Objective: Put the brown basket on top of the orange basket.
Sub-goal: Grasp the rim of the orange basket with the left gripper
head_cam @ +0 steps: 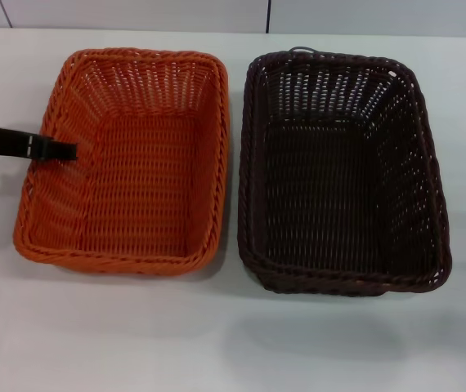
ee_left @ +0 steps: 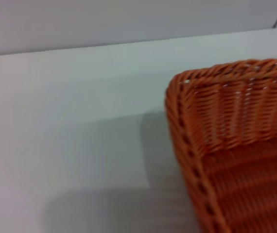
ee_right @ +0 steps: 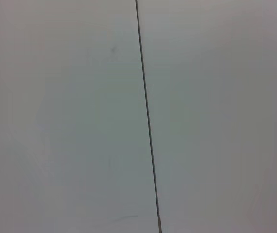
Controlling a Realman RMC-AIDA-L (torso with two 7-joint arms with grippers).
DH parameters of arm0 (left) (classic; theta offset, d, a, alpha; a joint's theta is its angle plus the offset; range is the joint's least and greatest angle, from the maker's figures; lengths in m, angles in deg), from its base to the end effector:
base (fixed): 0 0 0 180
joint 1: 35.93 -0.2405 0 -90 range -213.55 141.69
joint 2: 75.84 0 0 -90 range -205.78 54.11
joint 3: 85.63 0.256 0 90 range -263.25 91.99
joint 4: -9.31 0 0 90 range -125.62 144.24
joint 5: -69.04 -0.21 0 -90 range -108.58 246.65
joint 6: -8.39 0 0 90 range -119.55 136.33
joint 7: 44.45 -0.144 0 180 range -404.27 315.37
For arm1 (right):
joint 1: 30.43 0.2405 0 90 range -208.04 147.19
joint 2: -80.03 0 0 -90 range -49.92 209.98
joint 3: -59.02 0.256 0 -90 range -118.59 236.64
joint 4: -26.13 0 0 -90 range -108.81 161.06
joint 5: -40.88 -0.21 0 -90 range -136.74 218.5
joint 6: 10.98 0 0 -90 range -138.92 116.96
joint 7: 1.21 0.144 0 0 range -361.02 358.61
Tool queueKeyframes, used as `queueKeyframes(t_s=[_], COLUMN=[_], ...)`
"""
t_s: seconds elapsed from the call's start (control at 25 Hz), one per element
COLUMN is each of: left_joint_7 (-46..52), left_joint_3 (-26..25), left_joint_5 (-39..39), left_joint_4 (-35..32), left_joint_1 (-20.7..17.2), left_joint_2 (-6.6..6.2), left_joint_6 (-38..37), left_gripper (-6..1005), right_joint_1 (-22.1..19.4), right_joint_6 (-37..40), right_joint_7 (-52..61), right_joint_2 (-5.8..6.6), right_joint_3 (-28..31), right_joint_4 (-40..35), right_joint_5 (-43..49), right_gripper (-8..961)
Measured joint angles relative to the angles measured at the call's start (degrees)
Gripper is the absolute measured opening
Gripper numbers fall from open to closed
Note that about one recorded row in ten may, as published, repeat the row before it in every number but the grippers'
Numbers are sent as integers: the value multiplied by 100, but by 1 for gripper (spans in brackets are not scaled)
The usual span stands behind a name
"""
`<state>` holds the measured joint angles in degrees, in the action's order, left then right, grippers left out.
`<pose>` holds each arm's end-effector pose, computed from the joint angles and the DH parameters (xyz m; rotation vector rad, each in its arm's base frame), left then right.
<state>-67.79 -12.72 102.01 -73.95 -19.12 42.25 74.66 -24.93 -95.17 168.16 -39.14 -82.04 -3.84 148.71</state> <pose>-0.2621 0.3539 0.0586 -2.0467 -1.2086 0.0493 0.3382 0.2340 0.0044 -1.1431 0.5214 0.6984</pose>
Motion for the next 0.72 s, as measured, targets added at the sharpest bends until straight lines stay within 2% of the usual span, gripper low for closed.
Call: queueKeyframes(t_s=[0.04,0.32,0.72], left_joint_7=[3,-92,-670], left_joint_3=[18,98,51], left_joint_5=[-217,-550,-431], left_joint_4=[30,87,-6], left_joint_1=[35,80,204], left_joint_2=[1,0,-10], left_joint_6=[-9,6,218], left_gripper=[830,567,318], right_joint_1=[0,-14,-1], right_joint_6=[0,-13,-40], right_joint_7=[0,0,0], right_joint_2=[0,0,0], right_joint_3=[0,-1,3], right_joint_4=[0,-5,-17], right_joint_5=[0,0,0], right_gripper=[697,693,686])
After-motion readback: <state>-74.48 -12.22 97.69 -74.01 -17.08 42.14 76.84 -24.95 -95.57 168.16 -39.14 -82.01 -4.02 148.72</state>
